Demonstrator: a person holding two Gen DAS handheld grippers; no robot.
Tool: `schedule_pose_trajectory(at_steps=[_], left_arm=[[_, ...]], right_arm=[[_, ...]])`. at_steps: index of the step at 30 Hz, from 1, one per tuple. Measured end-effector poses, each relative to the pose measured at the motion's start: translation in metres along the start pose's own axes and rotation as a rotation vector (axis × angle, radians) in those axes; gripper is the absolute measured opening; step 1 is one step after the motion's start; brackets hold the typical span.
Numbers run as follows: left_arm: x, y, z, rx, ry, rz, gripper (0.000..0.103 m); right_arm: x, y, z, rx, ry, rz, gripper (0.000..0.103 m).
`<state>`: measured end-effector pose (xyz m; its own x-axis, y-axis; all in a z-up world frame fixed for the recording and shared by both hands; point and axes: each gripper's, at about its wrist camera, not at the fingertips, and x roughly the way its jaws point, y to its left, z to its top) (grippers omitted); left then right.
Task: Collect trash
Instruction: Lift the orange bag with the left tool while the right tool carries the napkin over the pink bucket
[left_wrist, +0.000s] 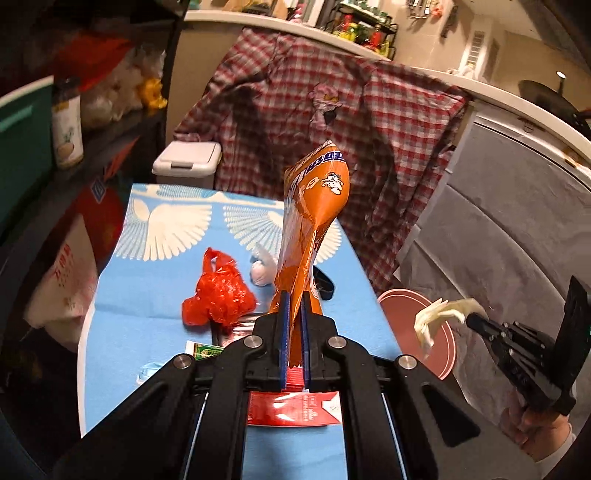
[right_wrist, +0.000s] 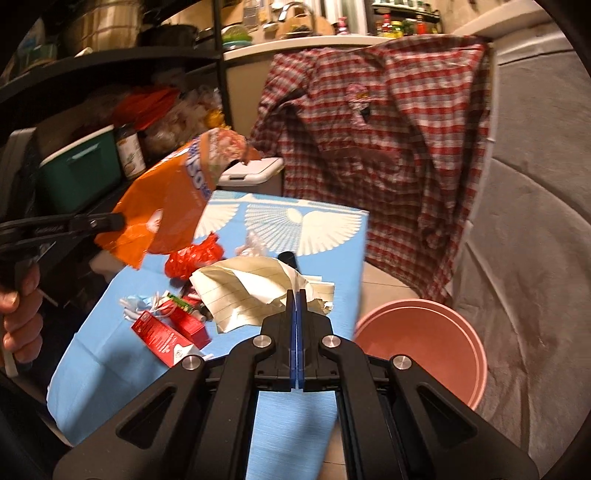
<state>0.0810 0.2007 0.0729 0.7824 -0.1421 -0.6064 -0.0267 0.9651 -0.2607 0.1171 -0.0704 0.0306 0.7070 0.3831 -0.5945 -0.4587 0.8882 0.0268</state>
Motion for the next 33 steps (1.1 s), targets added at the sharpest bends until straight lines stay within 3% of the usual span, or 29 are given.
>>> schedule_pose_trajectory(at_steps=[13, 33], left_arm=[[-0.002, -0.058, -0.01, 0.118, -0.035, -0.03, 0.005], [0.036, -0.124, -0.025, 0.161, 0.013, -0.118, 0.005]], right_arm=[[-0.029, -0.044, 0.01, 0.101, -0.074, -0.117, 0.0], [-0.03, -0.094, 0.002, 0.175, -0.065, -0.204, 0.0]])
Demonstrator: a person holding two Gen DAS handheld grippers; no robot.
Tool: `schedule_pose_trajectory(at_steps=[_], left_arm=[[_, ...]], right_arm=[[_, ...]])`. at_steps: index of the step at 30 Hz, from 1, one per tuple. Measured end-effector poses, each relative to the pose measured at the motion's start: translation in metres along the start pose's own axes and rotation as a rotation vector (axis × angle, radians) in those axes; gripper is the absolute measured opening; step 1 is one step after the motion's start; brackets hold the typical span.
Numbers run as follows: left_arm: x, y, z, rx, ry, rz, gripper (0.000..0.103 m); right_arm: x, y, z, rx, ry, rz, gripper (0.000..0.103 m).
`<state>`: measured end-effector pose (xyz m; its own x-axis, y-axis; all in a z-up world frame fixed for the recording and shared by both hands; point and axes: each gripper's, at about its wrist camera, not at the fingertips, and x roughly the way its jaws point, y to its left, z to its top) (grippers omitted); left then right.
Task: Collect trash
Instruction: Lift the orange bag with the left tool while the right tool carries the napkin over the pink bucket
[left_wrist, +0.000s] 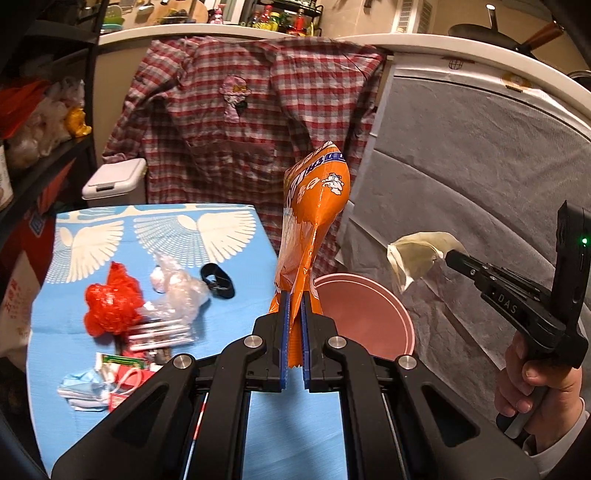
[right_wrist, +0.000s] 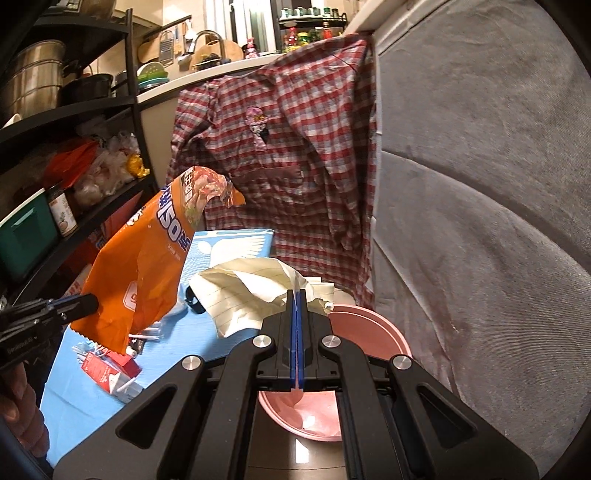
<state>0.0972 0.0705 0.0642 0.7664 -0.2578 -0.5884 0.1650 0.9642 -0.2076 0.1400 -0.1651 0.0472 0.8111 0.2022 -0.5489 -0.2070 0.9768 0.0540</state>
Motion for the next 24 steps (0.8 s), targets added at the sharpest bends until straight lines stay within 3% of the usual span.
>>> schedule_pose_trajectory(at_steps=[10, 24], left_arm=[[0.026, -0.022, -0.005, 0.006, 0.034, -0.05, 0.005], [0.087, -0.047, -0.021, -0.021, 0.16, -0.123, 0.005]], right_arm=[[0.01, -0.018, -0.002, 0.023, 0.02, -0.042, 0.0], [0.04, -0.036, -0.013, 0.054, 0.1, -0.093, 0.0]])
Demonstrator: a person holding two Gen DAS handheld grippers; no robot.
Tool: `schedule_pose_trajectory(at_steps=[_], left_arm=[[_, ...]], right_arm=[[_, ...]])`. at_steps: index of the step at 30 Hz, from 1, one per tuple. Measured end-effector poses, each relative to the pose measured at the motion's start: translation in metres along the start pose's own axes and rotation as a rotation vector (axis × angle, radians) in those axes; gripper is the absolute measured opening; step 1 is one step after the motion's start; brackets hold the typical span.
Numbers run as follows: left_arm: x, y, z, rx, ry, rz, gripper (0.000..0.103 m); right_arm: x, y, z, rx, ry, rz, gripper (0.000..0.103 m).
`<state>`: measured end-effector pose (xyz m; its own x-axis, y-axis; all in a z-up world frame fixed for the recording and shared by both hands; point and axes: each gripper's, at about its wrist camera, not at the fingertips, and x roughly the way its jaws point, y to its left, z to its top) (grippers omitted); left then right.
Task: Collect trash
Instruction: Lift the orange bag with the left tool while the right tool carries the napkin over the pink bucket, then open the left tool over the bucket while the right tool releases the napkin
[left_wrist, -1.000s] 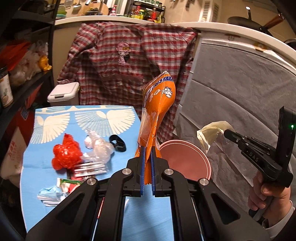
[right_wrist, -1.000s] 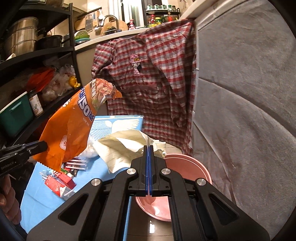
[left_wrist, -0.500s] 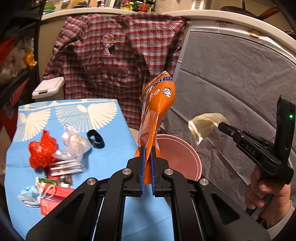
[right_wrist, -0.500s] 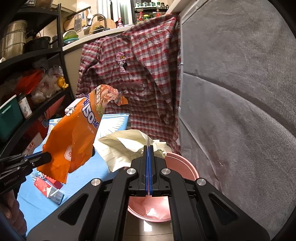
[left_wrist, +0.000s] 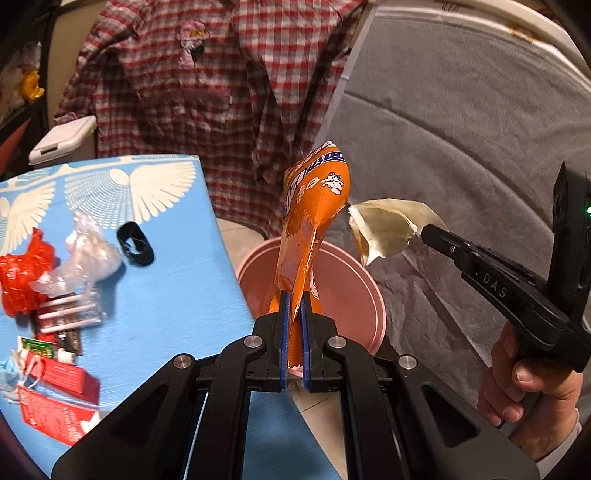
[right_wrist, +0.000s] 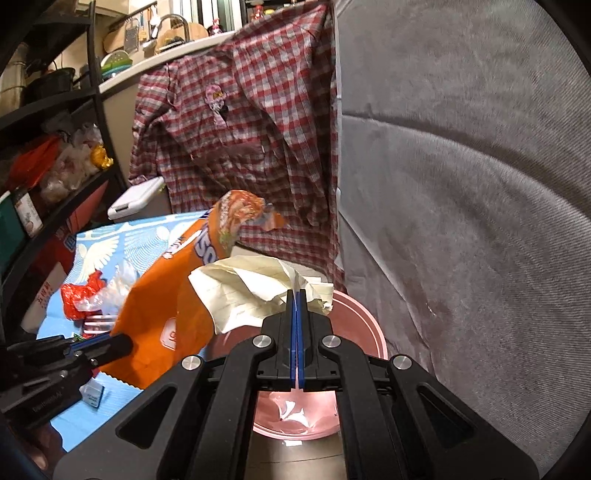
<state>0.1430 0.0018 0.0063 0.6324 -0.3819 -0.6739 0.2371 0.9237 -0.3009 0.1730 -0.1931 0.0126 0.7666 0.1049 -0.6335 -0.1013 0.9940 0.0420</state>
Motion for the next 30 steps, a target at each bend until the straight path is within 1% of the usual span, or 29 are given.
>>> schedule_pose_trajectory(at_steps=[13, 17, 18, 19, 21, 30], left_arm=[[0.046, -0.005, -0.002, 0.015, 0.064, 0.015, 0.005], [0.054, -0.007, 0.0, 0.026, 0.065, 0.03, 0.008], [0.053, -0.006, 0.0, 0.024, 0.064, 0.029, 0.012], [0.052, -0.006, 0.001, 0.019, 0.059, 0.025, 0.012], [0.047, -0.005, 0.003, 0.019, 0.046, 0.028, 0.013], [0.018, 0.001, 0.008, 0.022, -0.009, 0.027, 0.013]], right_arm=[[0.035, -0.016, -0.003, 0.057, 0.071, -0.031, 0.001], [0.041, -0.017, -0.005, 0.064, 0.092, -0.039, 0.008], [0.042, -0.018, -0.005, 0.07, 0.093, -0.037, 0.017], [0.041, -0.018, -0.005, 0.073, 0.089, -0.04, 0.028], [0.038, -0.018, -0.005, 0.07, 0.077, -0.048, 0.037], [0.016, -0.01, 0.0, 0.057, -0.001, -0.023, 0.038]])
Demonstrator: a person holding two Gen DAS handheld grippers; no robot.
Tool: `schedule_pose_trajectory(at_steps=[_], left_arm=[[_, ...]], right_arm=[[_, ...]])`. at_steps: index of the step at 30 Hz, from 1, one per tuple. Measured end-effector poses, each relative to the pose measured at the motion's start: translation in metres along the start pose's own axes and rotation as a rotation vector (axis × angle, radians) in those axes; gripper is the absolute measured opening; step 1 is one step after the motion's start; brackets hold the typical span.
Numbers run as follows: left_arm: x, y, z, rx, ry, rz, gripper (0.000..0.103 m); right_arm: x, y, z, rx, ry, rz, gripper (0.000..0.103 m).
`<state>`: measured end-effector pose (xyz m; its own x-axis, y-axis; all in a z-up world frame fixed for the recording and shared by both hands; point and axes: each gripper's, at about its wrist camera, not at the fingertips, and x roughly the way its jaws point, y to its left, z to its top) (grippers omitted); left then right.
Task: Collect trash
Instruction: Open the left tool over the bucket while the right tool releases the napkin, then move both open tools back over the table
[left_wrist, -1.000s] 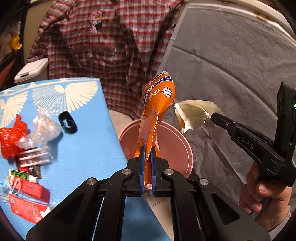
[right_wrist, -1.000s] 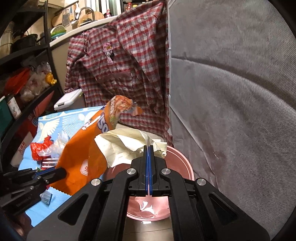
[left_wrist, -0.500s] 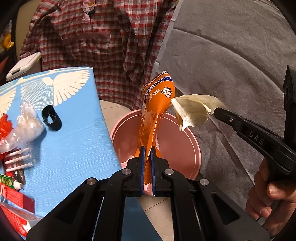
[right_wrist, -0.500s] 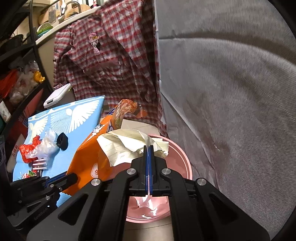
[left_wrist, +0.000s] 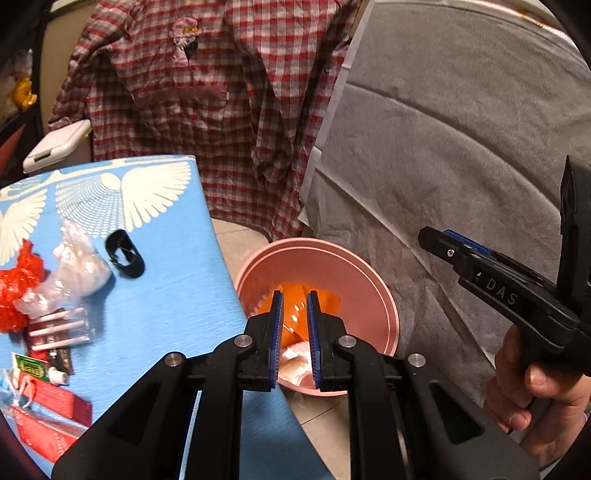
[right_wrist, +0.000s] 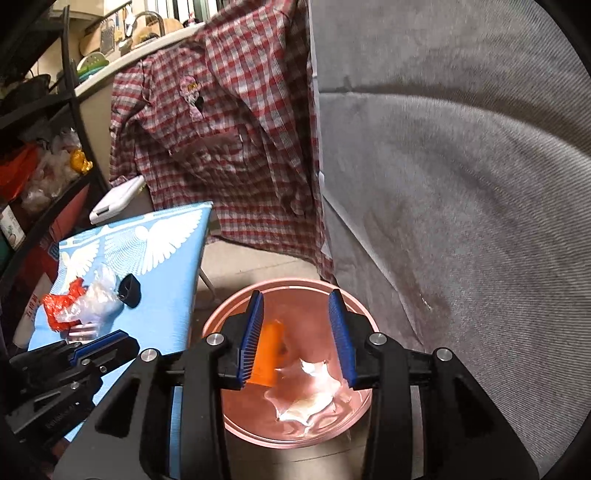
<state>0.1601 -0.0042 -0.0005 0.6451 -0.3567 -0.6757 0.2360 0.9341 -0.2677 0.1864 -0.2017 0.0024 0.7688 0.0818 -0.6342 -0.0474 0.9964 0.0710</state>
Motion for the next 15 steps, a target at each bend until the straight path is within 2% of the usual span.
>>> schedule_pose_trajectory(at_steps=[11, 15], left_arm=[[-0.062, 0.029, -0.006, 0.028, -0.104, 0.08, 0.013], [-0.089, 0.051, -0.007, 0.005, -0.155, 0.122, 0.013]], right_arm=[[-0.036, 0.043, -0.008, -0.098, -0.124, 0.086, 0.038], [-0.041, 0.059, -0.009, -0.106, -0.129, 0.127, 0.038]])
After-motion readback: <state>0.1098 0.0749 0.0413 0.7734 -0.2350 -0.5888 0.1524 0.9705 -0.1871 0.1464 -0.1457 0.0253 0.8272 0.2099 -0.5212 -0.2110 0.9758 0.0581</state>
